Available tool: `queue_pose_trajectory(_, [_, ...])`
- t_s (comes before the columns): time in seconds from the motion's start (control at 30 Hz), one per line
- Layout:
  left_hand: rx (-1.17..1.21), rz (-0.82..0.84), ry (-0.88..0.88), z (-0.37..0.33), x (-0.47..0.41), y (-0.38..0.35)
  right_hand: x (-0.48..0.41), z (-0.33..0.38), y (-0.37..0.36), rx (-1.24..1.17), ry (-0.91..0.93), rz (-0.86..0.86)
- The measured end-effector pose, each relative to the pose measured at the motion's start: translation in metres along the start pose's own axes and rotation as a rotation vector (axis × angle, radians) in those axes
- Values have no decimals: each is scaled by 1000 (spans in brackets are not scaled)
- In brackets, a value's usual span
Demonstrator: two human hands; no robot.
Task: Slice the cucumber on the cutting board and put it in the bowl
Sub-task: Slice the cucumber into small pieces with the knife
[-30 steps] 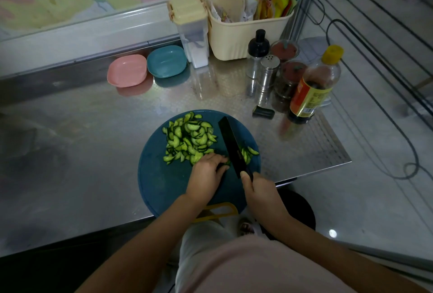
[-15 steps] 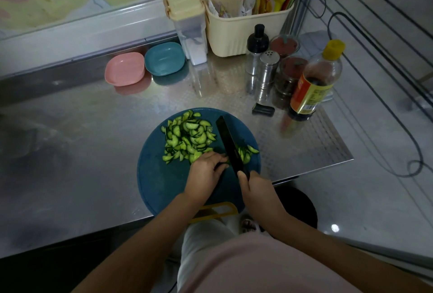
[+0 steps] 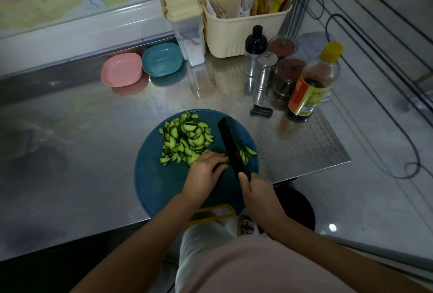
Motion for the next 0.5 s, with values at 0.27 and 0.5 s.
queue_pose_trajectory(0.27, [11,-44,18,0,-1,1,4,3,4,14,11,-7])
queue_pose_trajectory(0.5, [37,-46,27,1,0,0,5,4,4,16,21,4])
Point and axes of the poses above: each hand's wrist, its own x-axis away from the middle knuckle, its own y-axis out of the back of the hand, z = x × y, the point moved 9 cm from there along -x, towards the middle knuckle, and after that the axes turned 13 degrees about z, right-handed, at the moved point
